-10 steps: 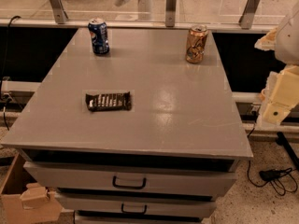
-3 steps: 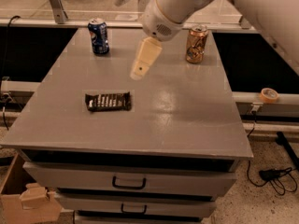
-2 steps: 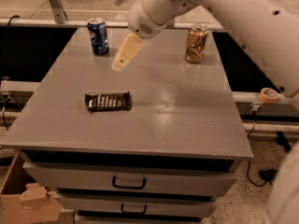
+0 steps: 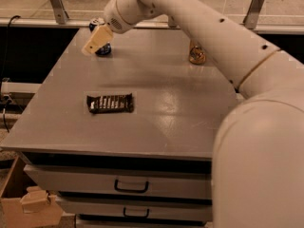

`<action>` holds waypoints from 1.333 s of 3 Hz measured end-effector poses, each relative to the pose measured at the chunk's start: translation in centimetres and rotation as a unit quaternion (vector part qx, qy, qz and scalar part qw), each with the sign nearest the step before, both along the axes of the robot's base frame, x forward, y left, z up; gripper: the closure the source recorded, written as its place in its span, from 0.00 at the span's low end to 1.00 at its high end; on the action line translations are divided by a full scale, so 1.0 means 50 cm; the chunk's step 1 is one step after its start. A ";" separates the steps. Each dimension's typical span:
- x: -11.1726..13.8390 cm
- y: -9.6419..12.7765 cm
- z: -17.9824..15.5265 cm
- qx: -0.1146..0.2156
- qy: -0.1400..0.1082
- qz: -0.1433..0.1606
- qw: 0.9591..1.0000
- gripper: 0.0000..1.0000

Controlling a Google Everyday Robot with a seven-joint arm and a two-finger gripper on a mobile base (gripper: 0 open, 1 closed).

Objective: Knock pepsi can over

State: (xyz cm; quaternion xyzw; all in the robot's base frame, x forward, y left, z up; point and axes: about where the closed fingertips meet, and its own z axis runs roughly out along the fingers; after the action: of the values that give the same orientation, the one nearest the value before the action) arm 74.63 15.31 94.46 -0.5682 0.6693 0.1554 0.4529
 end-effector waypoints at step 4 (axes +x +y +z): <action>0.187 0.061 -0.084 0.080 0.057 -0.130 0.987 0.00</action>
Offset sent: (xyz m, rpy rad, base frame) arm 0.0940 0.0494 -0.0209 0.1679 0.0852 -0.2683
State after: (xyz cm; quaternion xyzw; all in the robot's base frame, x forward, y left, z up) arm 83.97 18.35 90.27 -0.4280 0.7477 0.1807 0.4745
